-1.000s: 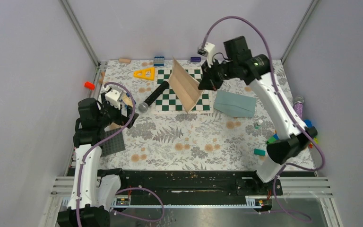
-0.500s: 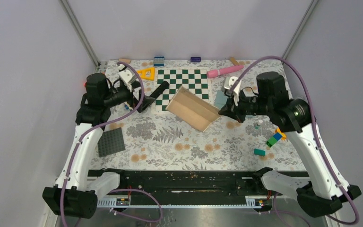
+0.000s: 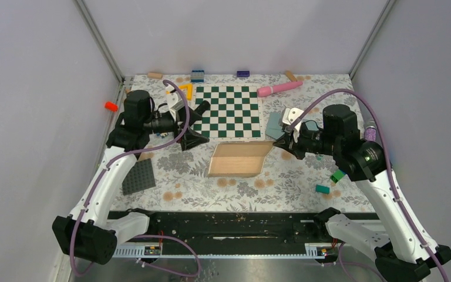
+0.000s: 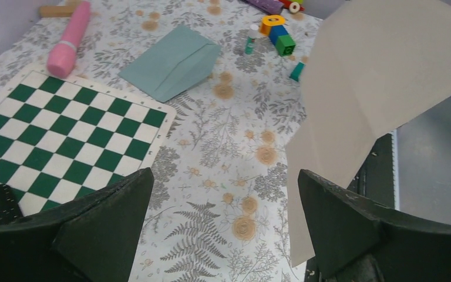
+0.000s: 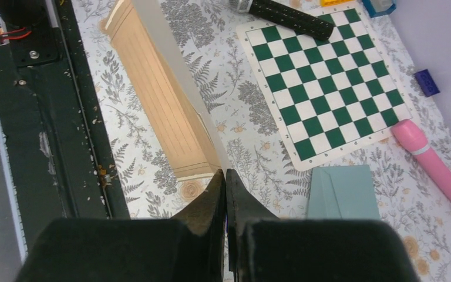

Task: Place the letter into the envelope and seal it
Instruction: Pick up the letter from the center of the board.

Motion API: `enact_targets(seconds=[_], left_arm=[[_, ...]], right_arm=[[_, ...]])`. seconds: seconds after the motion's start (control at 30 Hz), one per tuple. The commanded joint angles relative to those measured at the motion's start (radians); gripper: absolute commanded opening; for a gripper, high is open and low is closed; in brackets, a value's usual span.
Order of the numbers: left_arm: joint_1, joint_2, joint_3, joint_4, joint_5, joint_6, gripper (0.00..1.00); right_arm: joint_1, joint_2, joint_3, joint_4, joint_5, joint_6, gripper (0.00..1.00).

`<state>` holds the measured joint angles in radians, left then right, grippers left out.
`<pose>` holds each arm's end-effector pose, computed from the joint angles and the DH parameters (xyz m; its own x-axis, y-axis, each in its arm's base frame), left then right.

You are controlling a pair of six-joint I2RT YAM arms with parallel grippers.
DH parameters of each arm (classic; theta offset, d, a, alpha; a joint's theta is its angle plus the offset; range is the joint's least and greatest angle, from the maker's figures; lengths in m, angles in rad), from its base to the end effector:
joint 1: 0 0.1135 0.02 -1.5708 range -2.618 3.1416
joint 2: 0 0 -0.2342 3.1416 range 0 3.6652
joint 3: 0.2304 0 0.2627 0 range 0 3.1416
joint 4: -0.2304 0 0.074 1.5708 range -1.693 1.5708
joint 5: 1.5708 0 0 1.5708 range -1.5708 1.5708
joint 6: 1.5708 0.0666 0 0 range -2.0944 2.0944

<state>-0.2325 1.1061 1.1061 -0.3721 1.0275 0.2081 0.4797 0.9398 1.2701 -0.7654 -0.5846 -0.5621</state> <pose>0.2514 -0.1181 0.3434 -0.1612 0.1479 -0.9758 0.9489 0.2951 -0.1120 0.1798 0.1350 0.3877 0.1253 -0.4358 -0.8913 -0.9006 0.3269 -0.2865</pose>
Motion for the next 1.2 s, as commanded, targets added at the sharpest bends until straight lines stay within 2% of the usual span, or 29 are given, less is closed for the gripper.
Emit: enact_targets(seconds=[0.0,0.43,0.7,1.1,1.17], left_arm=[[-0.004,0.012,-0.004,-0.006,0.139,0.026,0.99],[-0.035,0.026,-0.016,-0.042,0.190,0.067,0.99],[-0.107,0.063,-0.018,-0.046,0.106,0.097,0.99],[-0.149,0.102,-0.002,-0.042,0.006,0.121,0.99],[-0.160,0.101,-0.001,-0.042,0.005,0.123,0.94]], right_arm=[[0.007,-0.035,-0.021,0.106,0.044,0.012,0.00],[0.007,-0.065,-0.048,0.236,0.229,0.087,0.00],[0.007,-0.077,-0.047,0.241,0.212,0.100,0.00],[0.007,-0.081,-0.049,0.241,0.217,0.101,0.00],[0.006,-0.078,-0.045,0.242,0.219,0.108,0.00]])
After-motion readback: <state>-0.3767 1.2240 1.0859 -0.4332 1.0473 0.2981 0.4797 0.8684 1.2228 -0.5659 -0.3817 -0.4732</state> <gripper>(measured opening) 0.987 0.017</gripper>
